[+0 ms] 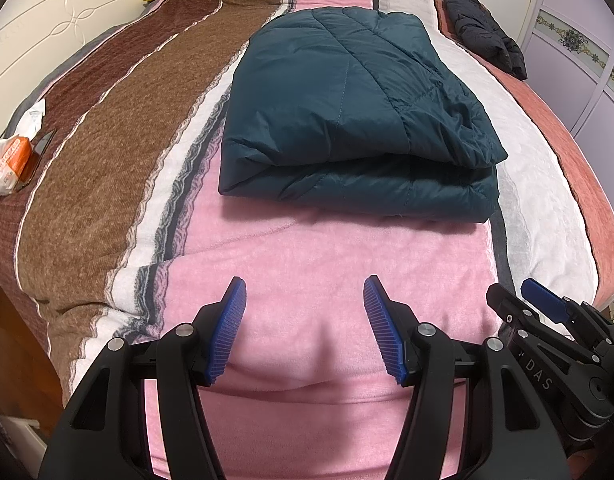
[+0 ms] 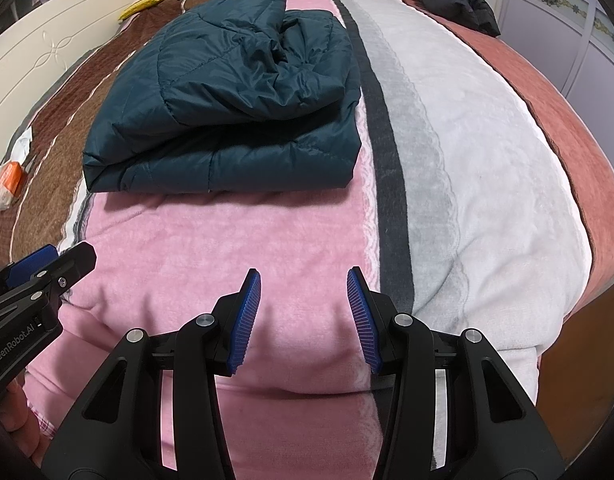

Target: Fold large clothes

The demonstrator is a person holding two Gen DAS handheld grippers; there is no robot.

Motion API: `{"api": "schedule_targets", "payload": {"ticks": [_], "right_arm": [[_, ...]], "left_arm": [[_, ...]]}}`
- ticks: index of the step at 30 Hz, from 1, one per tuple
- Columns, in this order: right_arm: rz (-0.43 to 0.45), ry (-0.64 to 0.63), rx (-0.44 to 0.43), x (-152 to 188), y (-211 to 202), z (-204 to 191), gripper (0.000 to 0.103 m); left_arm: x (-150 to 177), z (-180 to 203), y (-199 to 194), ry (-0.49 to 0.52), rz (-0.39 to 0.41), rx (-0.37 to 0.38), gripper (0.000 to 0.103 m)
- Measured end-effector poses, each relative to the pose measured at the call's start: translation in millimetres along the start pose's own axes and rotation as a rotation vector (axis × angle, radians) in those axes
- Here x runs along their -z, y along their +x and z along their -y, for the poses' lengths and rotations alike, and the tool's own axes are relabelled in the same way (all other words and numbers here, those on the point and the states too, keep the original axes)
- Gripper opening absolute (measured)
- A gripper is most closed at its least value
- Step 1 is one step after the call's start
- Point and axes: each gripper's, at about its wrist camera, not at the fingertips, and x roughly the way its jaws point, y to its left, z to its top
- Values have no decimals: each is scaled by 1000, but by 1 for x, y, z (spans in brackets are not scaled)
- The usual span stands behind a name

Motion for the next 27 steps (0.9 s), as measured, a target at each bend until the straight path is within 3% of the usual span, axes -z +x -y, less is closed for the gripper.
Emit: {"api": "schedule_targets", "payload": {"ticks": [27], "right_arm": [[-5, -1, -1, 1, 1, -1, 45]], "left_arm": [[-2, 0, -1, 4, 6, -5, 59]]}}
